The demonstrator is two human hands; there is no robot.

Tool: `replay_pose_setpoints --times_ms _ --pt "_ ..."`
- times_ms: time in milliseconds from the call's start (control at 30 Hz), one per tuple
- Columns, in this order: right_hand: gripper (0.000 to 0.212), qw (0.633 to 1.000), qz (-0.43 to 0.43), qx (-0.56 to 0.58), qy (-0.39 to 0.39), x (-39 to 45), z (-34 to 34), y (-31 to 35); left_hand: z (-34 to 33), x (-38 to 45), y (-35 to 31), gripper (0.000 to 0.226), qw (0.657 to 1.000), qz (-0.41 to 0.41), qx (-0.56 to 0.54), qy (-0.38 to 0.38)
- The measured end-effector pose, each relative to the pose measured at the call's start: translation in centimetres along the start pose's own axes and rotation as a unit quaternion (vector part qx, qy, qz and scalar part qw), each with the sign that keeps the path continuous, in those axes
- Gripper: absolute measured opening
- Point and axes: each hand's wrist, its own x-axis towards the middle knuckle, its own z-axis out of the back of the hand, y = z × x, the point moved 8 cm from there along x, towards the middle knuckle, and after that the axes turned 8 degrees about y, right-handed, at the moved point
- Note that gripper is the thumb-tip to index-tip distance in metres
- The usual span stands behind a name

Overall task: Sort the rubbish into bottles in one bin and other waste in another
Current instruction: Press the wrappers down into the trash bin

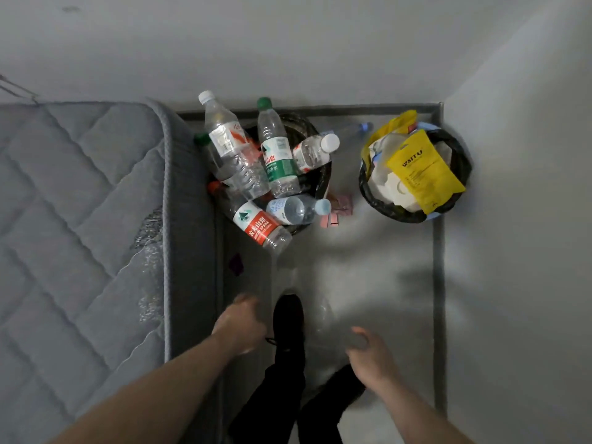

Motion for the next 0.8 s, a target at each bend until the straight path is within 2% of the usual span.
replay_pose_setpoints --times_ms 100,233,300,400,433,500,600,700,800 --pt "0.061 0.999 0.013 0.008 0.029 4.3 -3.9 -1.8 -0.6 5.4 0.6 0.055 1.0 0.01 -0.009 -0.006" --pt "0.051 0.998 0.038 -0.035 0.033 12.3 -7.4 -4.5 -1.8 15.4 2.7 0.054 0.998 0.042 -0.026 -0.038" --pt "0.05 0.997 0.054 -0.04 0.025 16.4 -9.1 -5.9 -2.7 19.9 3.9 0.053 0.998 0.045 0.008 -0.044" --pt "0.052 0.995 0.063 -0.069 0.043 21.0 -12.0 -7.1 -3.5 24.8 6.0 0.07 0.995 0.061 0.041 -0.067" --pt "0.051 0.994 0.069 -0.07 0.053 22.2 -13.0 -7.3 -3.5 26.1 6.8 0.069 0.994 0.065 0.039 -0.084" --pt "0.051 0.994 0.07 -0.067 0.052 23.9 -13.9 -7.3 -3.7 27.9 8.3 0.058 0.99 0.078 -0.011 -0.118" --pt "0.048 0.992 0.101 -0.068 0.044 24.4 -13.9 -5.7 -3.8 29.1 8.5 0.056 0.98 0.07 -0.078 -0.169" --pt "0.046 0.987 0.148 -0.003 -0.059 24.1 -10.3 -3.9 -4.0 28.6 7.6 0.057 0.977 0.042 -0.094 -0.188" --pt "0.043 0.955 0.233 -0.002 -0.185 23.4 -4.7 -0.5 -4.7 27.7 5.2 0.054 0.987 -0.019 -0.068 -0.143"
